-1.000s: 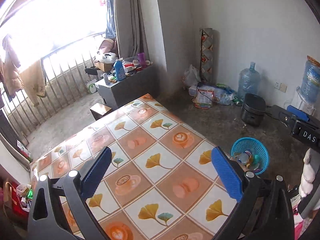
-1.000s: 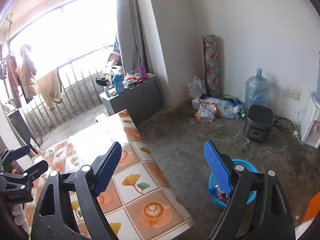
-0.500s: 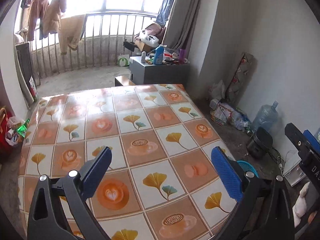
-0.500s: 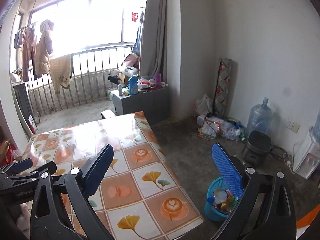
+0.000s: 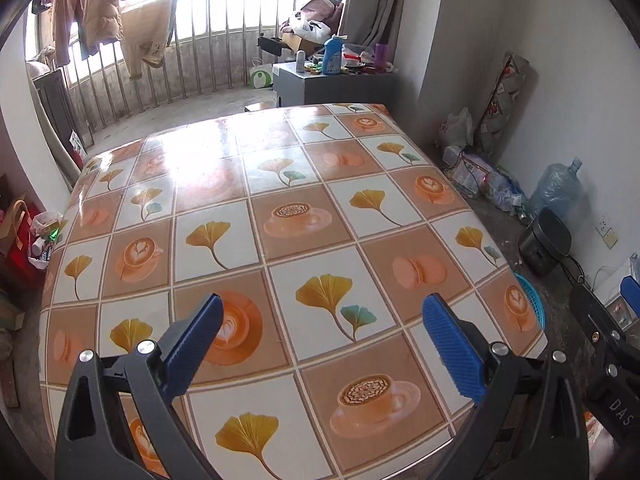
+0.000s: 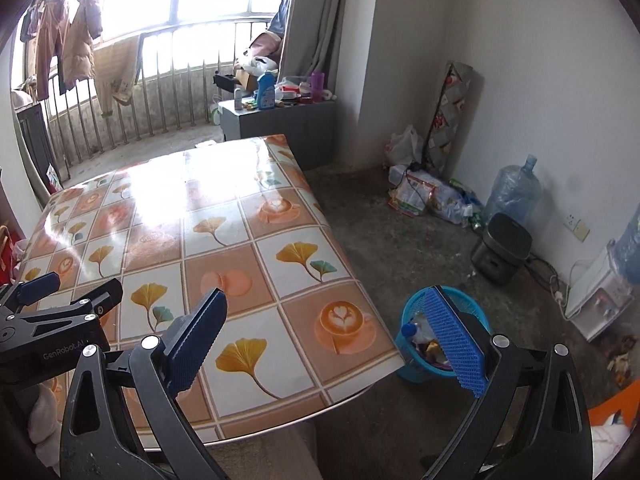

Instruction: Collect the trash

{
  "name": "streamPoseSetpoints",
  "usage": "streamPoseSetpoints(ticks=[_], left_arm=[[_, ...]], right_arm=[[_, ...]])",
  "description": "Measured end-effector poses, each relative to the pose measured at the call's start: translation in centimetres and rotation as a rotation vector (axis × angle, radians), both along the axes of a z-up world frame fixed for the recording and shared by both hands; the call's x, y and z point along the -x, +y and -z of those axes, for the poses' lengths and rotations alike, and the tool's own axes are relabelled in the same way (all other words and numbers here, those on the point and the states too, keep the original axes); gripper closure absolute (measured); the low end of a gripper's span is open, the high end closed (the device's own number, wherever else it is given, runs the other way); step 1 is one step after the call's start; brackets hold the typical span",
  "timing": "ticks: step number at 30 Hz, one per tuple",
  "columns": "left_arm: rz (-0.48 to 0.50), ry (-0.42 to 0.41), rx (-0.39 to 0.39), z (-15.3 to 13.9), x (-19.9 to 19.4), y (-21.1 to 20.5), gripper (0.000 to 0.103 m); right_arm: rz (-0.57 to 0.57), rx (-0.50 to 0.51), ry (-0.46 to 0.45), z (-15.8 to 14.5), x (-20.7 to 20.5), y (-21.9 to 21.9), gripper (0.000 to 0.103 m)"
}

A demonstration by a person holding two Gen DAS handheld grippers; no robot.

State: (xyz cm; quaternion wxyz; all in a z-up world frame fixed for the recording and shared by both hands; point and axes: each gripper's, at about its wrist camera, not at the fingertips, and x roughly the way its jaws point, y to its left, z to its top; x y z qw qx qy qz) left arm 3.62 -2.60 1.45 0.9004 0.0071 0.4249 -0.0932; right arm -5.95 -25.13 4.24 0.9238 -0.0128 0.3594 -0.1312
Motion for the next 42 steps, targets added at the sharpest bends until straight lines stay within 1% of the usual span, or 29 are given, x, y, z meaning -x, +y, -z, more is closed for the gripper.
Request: streamPoseSetpoints(ticks=[3, 7, 15, 28, 36, 42], left_arm=[[0.011, 0.009, -0.037, 0.2, 0.0, -0.4, 0.006], [-0.002, 0.020, -0.048, 0.3, -0.2, -0.4, 0.006], [-0.034, 0.022, -0.051, 0.1, -0.7, -0.1, 0.006], [-0.025, 0.040, -0.070, 0.3, -1.4, -1.0, 0.006], [-0.037, 0.059, -0.095, 0.6, -2.4, -1.6, 0.006], [-0.034, 0.069, -0.119, 1.0, -3.1, -2.5, 0.006]], right_arm=[[0.020, -0.002, 0.032, 0.6, 0.2, -0.4, 0.008], [0.043, -0.005, 0.060, 1.2, 0.5, -0.6, 0.008], [0.057, -0.008, 0.070, 1.3, 0.9, -1.4, 0.008], [0.077, -0.023, 0.078, 2.0, 0.9, -2.6, 0.008], [0.094, -0.043, 0.090, 3.0, 0.8, -3.8, 0.008], [0.111, -0.046, 0.134, 4.4, 0.5, -4.9, 0.008]])
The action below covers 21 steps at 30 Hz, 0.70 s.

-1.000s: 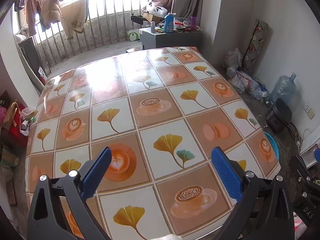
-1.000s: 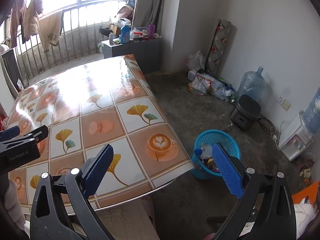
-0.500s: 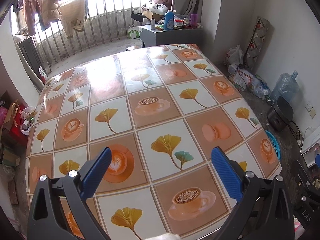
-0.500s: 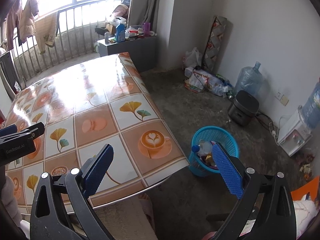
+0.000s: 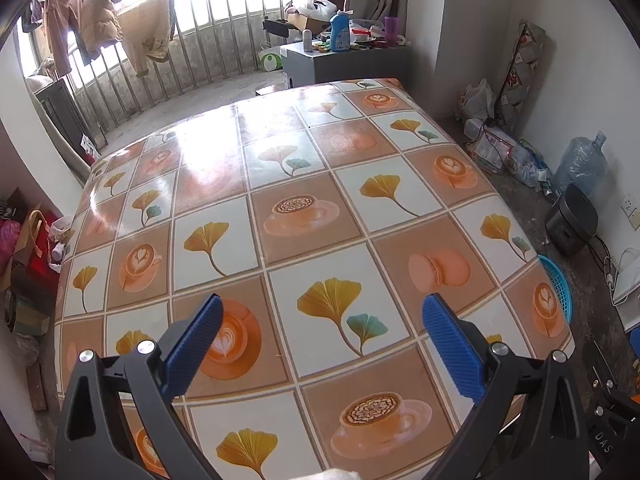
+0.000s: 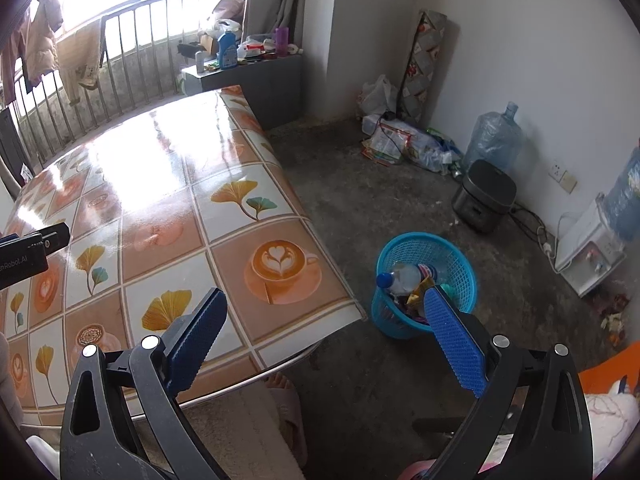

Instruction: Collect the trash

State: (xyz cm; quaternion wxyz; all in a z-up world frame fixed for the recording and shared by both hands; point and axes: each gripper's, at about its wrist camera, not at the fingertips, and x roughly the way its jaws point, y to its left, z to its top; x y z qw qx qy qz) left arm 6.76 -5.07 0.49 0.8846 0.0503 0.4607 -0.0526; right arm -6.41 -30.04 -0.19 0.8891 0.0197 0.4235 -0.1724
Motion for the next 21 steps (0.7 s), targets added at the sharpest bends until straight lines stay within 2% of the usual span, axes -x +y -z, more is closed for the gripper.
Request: streamPoseSetpoints(ticks=[12, 21], left_arm=[[0.064, 0.012, -0.047, 0.7, -0.3, -2.6, 0.006], [0.098, -0.002, -0.050, 0.4, 0.0, -3.3, 0.006]], right_arm=[[0.048, 0.012, 0.032, 0.5, 0.3, -2.4, 0.008], [0.062, 0.015, 0.029, 0.2, 0.4, -3.2, 0.008]])
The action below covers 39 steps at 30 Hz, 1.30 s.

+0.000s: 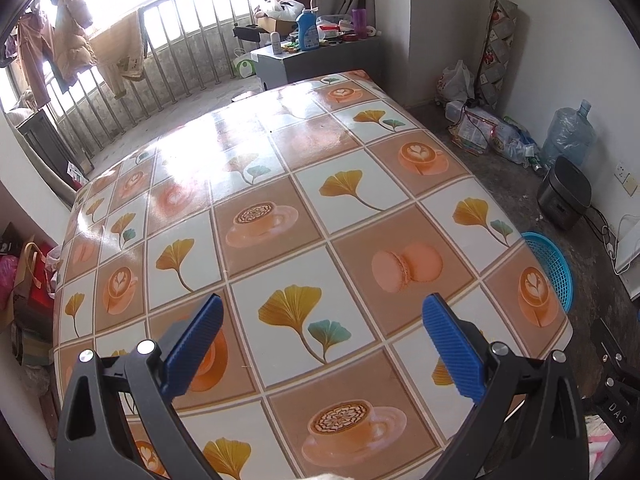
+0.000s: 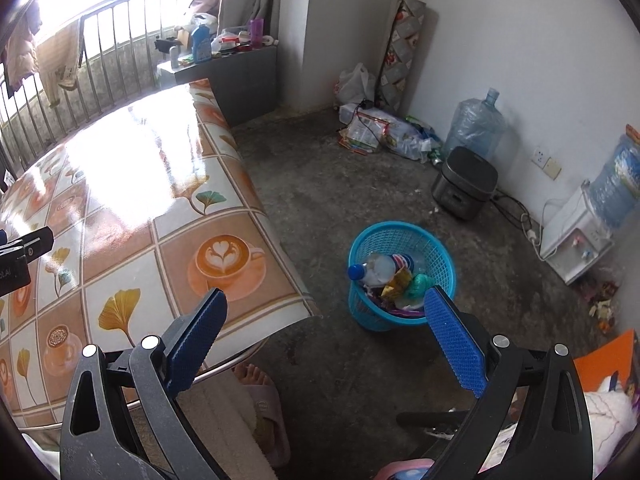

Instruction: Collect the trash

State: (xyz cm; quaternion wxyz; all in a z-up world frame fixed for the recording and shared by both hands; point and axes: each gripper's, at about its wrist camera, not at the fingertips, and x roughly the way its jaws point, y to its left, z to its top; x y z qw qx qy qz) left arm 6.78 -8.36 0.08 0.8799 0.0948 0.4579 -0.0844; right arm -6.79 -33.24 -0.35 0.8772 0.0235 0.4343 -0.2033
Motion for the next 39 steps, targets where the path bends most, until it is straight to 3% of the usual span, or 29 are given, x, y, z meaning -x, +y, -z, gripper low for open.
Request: streamPoseSetpoints(ticks=[39], left_arm=[[0.035, -0.014, 0.022, -1.4, 0.5, -1.1, 0.006]], right_arm=[[0.030, -0.009, -0.026, -0.8, 1.0, -0.6, 0.008]])
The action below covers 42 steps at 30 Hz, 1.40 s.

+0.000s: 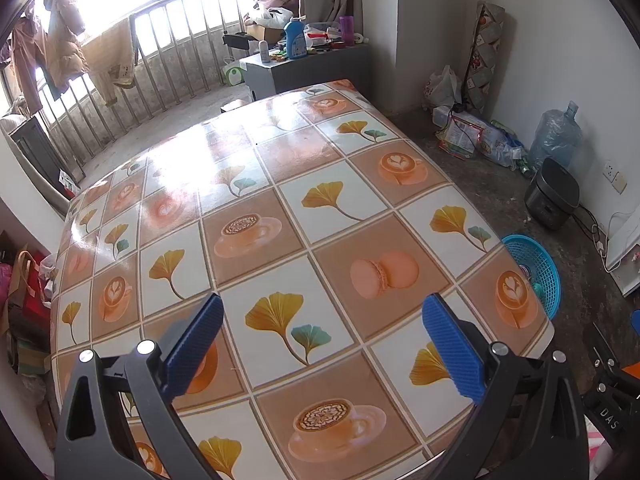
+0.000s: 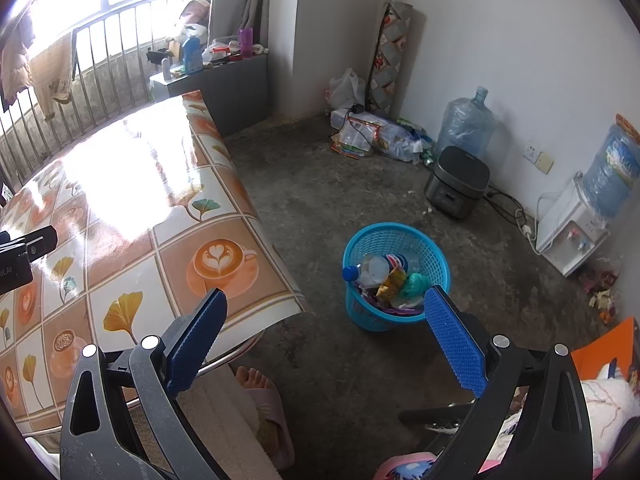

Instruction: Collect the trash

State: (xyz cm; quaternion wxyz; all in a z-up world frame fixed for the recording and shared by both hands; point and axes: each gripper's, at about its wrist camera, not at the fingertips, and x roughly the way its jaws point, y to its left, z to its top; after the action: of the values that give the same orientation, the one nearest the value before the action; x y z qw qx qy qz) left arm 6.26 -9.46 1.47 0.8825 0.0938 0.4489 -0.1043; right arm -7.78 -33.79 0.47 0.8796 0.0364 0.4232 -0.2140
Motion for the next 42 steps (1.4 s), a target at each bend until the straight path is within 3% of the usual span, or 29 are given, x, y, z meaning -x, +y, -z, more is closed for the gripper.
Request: streamPoseSetpoints(ticks=[42], left_arm=[[-0.002, 0.004, 0.002, 0.38, -0.18, 0.21, 0.006]], right_arm=[[0.002, 0.003, 0.001, 0.00, -0.02, 0.30, 0.008]])
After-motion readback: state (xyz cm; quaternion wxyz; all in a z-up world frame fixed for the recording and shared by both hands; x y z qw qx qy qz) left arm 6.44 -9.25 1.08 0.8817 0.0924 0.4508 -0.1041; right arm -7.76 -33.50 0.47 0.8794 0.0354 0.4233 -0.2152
